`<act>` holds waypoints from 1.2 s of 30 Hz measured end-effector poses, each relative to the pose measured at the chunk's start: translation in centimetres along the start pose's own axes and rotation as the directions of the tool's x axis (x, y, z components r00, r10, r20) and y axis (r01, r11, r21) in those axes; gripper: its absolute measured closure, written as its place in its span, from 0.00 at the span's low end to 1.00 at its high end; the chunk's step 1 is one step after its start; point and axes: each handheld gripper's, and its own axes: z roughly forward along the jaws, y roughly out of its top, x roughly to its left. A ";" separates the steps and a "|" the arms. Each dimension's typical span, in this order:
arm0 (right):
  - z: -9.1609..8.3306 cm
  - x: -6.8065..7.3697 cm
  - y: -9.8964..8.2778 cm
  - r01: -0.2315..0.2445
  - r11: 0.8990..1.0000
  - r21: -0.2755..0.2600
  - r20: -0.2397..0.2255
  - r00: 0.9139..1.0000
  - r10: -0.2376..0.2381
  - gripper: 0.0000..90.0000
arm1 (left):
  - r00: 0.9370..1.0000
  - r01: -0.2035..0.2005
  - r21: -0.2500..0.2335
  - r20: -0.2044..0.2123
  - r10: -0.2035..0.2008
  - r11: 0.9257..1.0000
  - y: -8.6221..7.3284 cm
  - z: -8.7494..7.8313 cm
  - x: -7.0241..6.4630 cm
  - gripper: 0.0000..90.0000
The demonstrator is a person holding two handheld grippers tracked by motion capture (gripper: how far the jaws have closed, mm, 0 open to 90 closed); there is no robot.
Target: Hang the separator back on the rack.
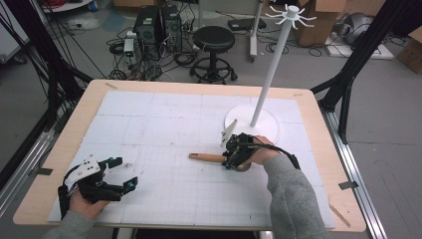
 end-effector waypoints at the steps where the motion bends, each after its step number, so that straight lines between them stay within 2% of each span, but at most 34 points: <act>1: 0.0 0.0 0.0 0.000 1.000 -0.001 0.001 1.000 0.000 0.68 | 1.000 0.000 -0.001 0.001 0.000 1.000 0.0 0.0 0.0 0.02; 11: -0.1 0.1 0.0 -0.007 1.000 0.010 -0.001 1.000 0.007 0.76 | 1.000 0.001 0.001 0.002 -0.001 1.000 0.0 0.0 0.0 0.02; 27: 0.0 0.5 0.5 -0.015 0.999 0.042 0.022 1.000 0.014 0.77 | 1.000 0.006 0.003 0.002 -0.006 1.000 0.0 0.1 0.0 0.02; 34: -0.1 0.7 0.4 -0.007 1.000 0.030 0.037 0.999 0.006 0.77 | 1.000 0.007 0.005 0.002 -0.007 1.000 -0.1 0.0 0.1 0.02; 36: -0.3 0.7 0.2 -0.015 1.000 0.020 0.030 0.999 0.015 0.78 | 1.000 0.009 0.004 0.004 -0.009 1.000 -0.1 0.1 0.1 0.02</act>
